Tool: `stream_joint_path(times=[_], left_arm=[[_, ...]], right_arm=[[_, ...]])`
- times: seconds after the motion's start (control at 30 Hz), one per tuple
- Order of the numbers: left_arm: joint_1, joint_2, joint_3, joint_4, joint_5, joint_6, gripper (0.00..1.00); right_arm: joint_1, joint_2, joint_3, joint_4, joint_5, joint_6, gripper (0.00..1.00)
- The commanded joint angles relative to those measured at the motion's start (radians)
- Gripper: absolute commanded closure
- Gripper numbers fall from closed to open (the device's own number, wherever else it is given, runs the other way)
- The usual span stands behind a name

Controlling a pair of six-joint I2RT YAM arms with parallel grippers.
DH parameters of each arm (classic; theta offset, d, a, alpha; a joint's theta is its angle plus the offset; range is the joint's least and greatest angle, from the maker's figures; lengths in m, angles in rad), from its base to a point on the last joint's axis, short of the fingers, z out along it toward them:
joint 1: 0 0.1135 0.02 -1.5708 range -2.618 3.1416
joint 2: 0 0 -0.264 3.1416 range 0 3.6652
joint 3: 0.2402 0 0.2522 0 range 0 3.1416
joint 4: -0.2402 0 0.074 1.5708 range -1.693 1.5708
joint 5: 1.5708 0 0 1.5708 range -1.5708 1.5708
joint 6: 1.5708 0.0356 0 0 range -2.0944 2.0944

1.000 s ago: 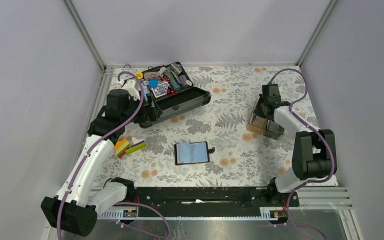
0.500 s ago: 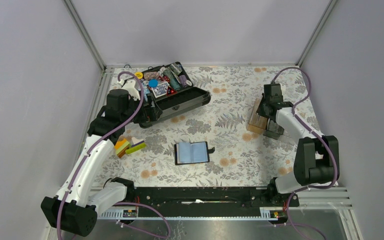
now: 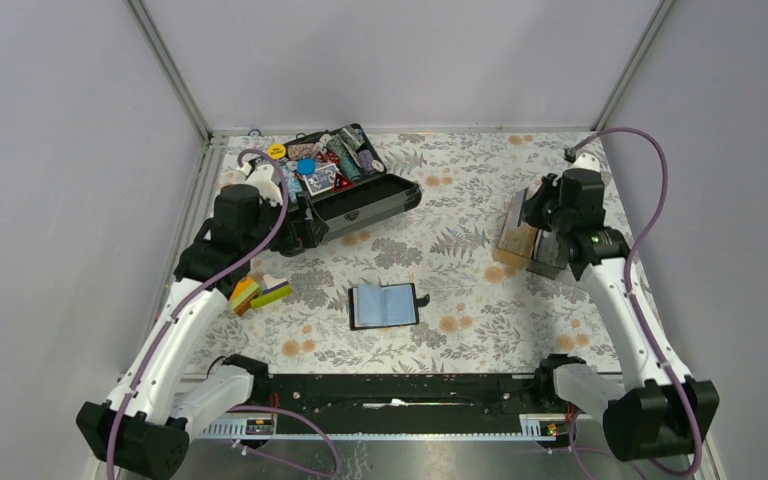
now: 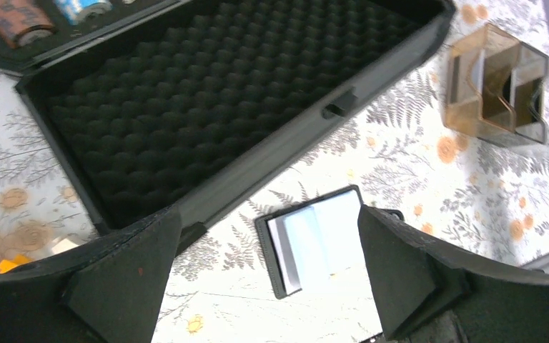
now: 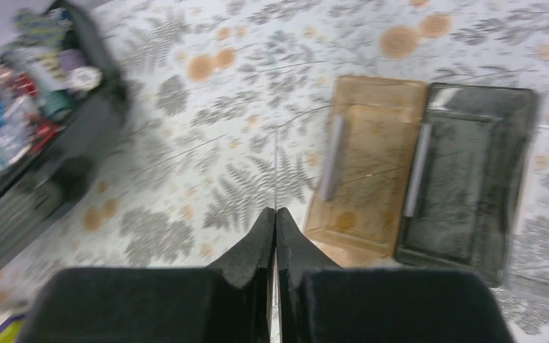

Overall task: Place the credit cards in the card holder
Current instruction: Pick up the credit card from the storage box, then insert the credit card into the card holder.

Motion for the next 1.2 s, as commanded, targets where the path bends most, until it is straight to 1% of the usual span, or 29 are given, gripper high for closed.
stream_joint_path(times=[0.0,0.07,0.2,0.3,0.37,0.47,0.53,0.6,0.67,0.77,0.87,1.03,1.17], left_arm=[[-0.104,-0.064,-0.016,0.062,-0.044,-0.054,0.01],[-0.174,-0.088,-0.044,0.068,-0.082,-0.102,0.01],[-0.325,-0.163,-0.161,0.132,-0.151,-0.255,0.02],[-0.442,-0.198,-0.260,0.194,-0.220,-0.380,0.04],[-0.525,-0.206,-0.313,0.221,-0.266,-0.452,0.05],[-0.606,-0.201,-0.374,0.233,-0.337,-0.523,0.06],[-0.623,-0.190,-0.406,0.232,-0.363,-0.550,0.07],[-0.624,-0.174,-0.439,0.240,-0.368,-0.575,0.10],[-0.623,-0.161,-0.467,0.254,-0.365,-0.591,0.12],[-0.623,-0.154,-0.504,0.271,-0.382,-0.599,0.16],[-0.621,-0.139,-0.545,0.318,-0.390,-0.607,0.18],[-0.621,-0.043,-0.552,0.377,-0.346,-0.610,0.21],[-0.609,0.002,-0.565,0.419,-0.345,-0.605,0.23]], right_arm=[[0.001,-0.076,-0.040,-0.007,-0.266,0.013,1.00],[0.007,-0.109,-0.064,0.010,-0.363,0.040,1.00],[0.058,-0.171,-0.152,0.076,-0.452,0.129,1.00],[0.158,-0.197,-0.251,0.143,-0.448,0.200,1.00],[0.254,-0.203,-0.310,0.202,-0.441,0.255,1.00],[0.351,-0.202,-0.400,0.322,-0.431,0.339,1.00],[0.413,-0.190,-0.444,0.396,-0.406,0.382,1.00],[0.469,-0.165,-0.474,0.449,-0.381,0.414,1.00],[0.505,-0.142,-0.503,0.508,-0.361,0.447,1.00],[0.541,-0.103,-0.533,0.583,-0.322,0.491,1.00],[0.575,-0.041,-0.542,0.626,-0.273,0.507,1.00],[0.615,0.063,-0.552,0.753,-0.248,0.543,1.00],[0.649,0.136,-0.546,0.806,-0.223,0.564,1.00]])
